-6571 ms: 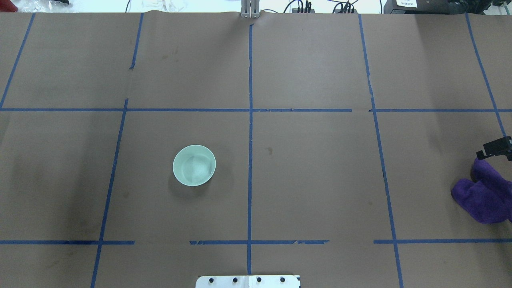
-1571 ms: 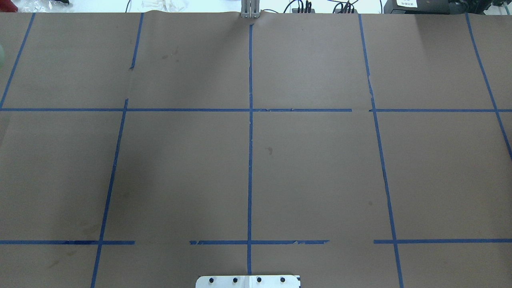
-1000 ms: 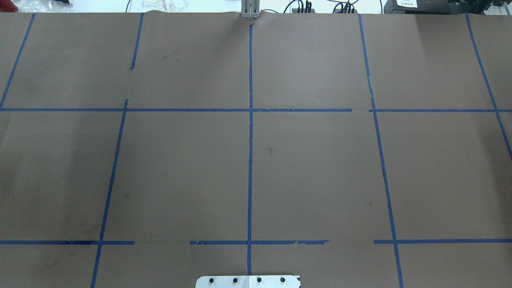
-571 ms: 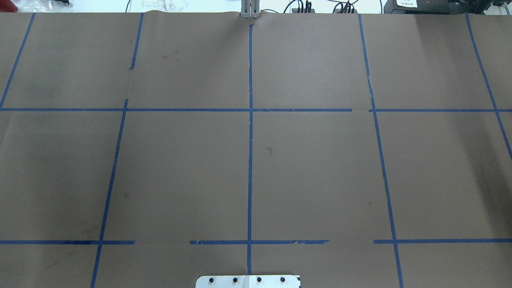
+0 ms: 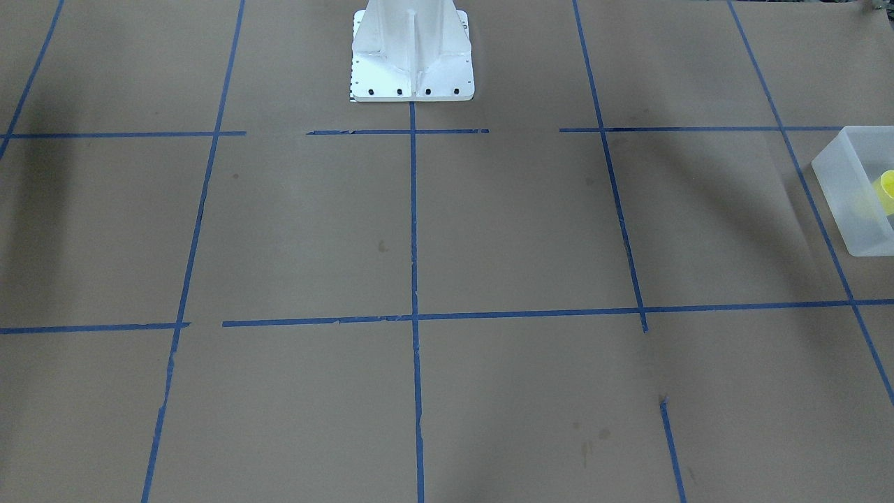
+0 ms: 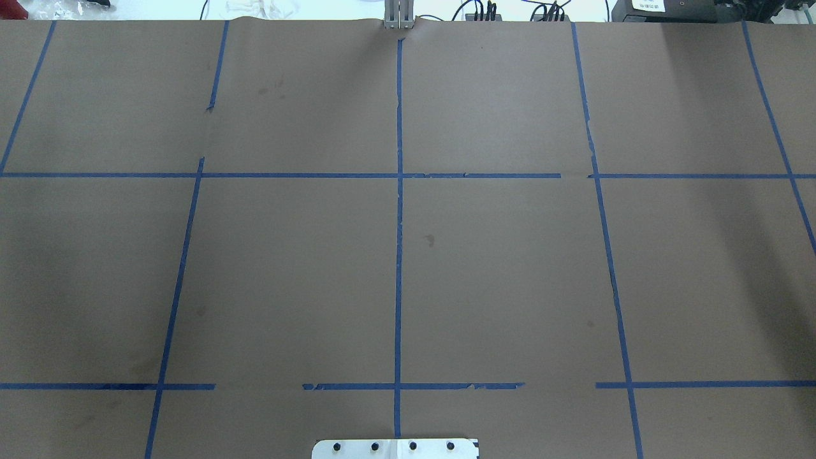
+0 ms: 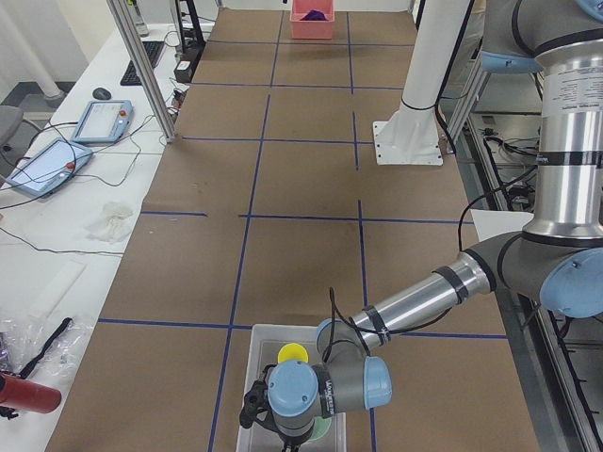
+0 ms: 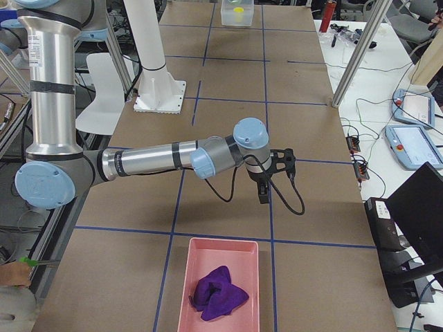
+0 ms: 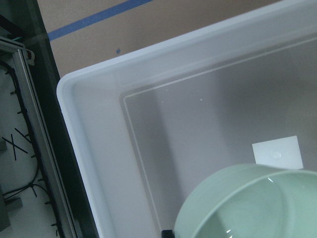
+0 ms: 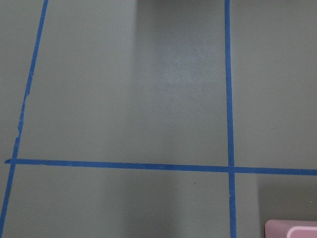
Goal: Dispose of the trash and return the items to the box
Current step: 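Carry the green bowl with the left gripper over the clear bin, then lower the green bowl into the clear bin and open the left gripper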
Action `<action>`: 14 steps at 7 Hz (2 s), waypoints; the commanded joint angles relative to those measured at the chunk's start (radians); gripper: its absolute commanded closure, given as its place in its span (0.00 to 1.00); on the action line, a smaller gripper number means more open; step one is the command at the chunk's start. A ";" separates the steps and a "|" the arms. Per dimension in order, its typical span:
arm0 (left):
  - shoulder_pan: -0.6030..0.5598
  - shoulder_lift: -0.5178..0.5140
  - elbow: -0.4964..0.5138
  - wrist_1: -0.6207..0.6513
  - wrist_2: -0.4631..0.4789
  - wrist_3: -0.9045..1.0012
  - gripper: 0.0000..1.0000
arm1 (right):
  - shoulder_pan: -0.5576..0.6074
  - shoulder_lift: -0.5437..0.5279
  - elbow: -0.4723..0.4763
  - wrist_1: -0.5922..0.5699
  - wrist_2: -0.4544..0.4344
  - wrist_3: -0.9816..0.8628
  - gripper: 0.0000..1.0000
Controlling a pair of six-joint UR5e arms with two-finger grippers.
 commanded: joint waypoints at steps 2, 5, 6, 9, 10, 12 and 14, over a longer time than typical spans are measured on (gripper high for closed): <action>0.004 -0.001 0.036 -0.035 -0.045 -0.023 0.66 | 0.000 -0.002 0.001 -0.003 0.001 0.000 0.00; 0.004 -0.001 -0.074 -0.032 -0.050 -0.064 0.00 | 0.000 0.007 0.000 -0.011 0.004 0.000 0.00; 0.005 -0.001 -0.207 -0.017 -0.052 -0.169 0.00 | -0.006 0.052 0.000 -0.108 0.007 -0.003 0.00; 0.093 -0.120 -0.659 0.508 -0.091 -0.406 0.00 | -0.038 0.112 -0.002 -0.238 0.002 -0.023 0.00; 0.119 -0.180 -0.746 0.675 -0.098 -0.440 0.00 | -0.048 0.106 -0.006 -0.252 0.005 -0.079 0.00; 0.211 -0.182 -0.828 0.704 -0.214 -0.516 0.00 | -0.068 0.121 -0.002 -0.382 0.005 -0.209 0.00; 0.292 -0.169 -0.862 0.651 -0.223 -0.616 0.00 | -0.068 0.132 0.000 -0.402 0.008 -0.224 0.00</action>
